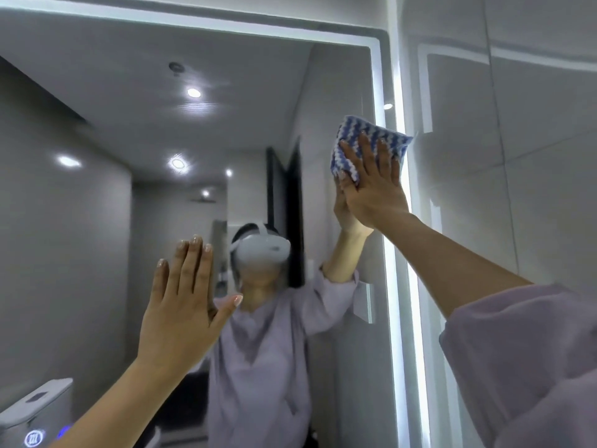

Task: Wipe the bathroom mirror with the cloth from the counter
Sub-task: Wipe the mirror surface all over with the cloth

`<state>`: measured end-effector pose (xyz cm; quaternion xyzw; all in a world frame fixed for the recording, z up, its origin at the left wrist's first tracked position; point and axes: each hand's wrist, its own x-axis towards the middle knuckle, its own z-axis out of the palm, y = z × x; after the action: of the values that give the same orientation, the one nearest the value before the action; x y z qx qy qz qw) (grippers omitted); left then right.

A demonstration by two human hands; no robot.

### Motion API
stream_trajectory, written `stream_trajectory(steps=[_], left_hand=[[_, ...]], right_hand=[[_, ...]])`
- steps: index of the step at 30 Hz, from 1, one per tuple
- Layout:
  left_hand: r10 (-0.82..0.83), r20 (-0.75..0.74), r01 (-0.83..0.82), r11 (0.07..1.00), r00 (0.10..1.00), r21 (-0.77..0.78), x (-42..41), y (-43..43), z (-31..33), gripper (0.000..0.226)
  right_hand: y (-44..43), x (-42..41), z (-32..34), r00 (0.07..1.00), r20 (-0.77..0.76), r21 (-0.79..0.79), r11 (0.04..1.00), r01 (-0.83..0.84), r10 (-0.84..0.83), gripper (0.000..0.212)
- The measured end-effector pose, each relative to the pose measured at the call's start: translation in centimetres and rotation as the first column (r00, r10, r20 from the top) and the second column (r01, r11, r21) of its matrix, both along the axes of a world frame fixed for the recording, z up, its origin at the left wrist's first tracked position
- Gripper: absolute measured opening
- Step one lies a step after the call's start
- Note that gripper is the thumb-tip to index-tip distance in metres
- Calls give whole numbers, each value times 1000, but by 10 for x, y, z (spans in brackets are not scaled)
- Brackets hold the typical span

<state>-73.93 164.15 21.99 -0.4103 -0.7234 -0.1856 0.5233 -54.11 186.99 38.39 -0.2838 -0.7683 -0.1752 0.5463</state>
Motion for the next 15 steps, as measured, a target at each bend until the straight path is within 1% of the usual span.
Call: stream_trajectory(steps=[5, 10, 12, 15], left_hand=[[4, 48, -4, 1000, 999, 0, 0, 0, 0, 89], [-13, 71, 12, 1000, 997, 8, 1, 0, 1, 91], [-20, 72, 19, 1000, 997, 8, 1, 0, 1, 90], [-28, 68, 28, 1000, 997, 5, 1, 0, 1, 89]], right_hand=[[-7, -4, 0, 1000, -25, -65, 998, 3, -4, 56], [-17, -22, 0, 997, -83, -133, 991, -4, -7, 59], [-25, -31, 0, 996, -89, -125, 992, -12, 1, 60], [-41, -44, 0, 999, -28, -62, 998, -19, 17, 61]])
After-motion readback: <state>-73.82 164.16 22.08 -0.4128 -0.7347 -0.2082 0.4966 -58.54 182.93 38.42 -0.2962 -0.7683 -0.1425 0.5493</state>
